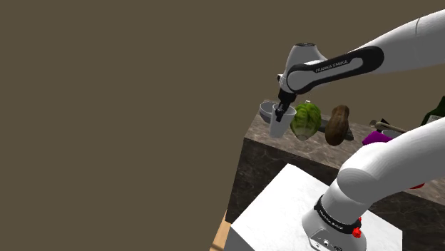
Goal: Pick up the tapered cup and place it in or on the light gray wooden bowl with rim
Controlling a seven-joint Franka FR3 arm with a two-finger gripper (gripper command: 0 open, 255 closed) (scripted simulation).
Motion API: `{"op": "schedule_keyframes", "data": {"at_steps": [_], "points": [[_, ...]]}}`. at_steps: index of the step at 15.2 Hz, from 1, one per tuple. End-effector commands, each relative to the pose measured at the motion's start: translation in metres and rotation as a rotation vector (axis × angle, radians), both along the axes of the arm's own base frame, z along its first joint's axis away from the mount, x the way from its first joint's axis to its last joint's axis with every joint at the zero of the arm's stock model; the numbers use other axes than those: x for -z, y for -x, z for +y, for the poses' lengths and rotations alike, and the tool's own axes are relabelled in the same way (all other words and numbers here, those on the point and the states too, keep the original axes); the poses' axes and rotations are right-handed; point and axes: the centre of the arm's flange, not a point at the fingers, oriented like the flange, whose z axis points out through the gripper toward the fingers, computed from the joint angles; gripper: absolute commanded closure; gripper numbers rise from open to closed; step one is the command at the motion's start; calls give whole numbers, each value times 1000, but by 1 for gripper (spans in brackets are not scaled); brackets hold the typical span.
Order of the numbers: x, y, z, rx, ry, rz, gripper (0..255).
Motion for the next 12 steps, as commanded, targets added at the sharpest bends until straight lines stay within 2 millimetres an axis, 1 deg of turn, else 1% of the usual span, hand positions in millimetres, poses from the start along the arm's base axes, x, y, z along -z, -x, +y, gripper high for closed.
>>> {"op": "schedule_keyframes", "data": {"at_steps": [1,12], "points": [[-11,0,0,0,0,0,255],[-69,0,0,0,0,0,255]]}}
